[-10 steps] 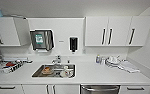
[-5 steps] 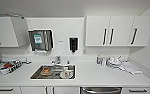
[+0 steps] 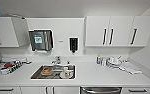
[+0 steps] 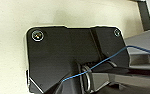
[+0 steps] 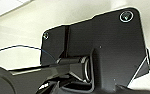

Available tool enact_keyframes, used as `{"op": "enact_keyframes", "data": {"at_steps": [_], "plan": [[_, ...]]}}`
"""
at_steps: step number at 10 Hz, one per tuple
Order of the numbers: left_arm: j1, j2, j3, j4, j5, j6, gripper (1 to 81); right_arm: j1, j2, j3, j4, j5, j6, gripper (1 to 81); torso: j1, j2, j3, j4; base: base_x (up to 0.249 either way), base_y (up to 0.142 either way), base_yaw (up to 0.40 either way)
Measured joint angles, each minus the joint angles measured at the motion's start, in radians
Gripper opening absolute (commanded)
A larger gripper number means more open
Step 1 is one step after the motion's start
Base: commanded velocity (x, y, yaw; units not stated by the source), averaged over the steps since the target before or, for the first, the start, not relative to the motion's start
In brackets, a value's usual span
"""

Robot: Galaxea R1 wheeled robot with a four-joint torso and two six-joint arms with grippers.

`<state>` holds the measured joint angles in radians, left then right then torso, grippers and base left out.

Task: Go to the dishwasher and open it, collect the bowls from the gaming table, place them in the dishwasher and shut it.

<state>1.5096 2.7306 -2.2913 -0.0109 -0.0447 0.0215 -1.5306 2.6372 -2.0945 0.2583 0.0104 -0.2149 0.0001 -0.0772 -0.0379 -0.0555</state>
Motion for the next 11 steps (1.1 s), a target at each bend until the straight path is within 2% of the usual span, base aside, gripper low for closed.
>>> {"op": "enact_keyframes", "data": {"at_steps": [4,8,11], "plan": [[-0.001,-0.099,0.103,-0.005,-0.003,0.0,81.1,0.007,-0.127,0.191,0.0,-0.001,0.001,81.1,0.0,0.0,0.0,0.0,0.0,0.0,0.0],[-0.006,-0.27,0.317,-0.012,-0.064,-0.004,81.1,0.045,-0.299,0.428,0.003,-0.002,0.018,81.1,0.026,-0.041,-0.006,0.0,0.0,0.0,0.0],[-0.03,-0.45,0.535,-0.013,-0.129,-0.01,81.1,0.089,-0.452,0.613,0.005,-0.003,0.031,81.1,0.082,-0.132,-0.087,0.0,0.0,0.0,0.0]]}}
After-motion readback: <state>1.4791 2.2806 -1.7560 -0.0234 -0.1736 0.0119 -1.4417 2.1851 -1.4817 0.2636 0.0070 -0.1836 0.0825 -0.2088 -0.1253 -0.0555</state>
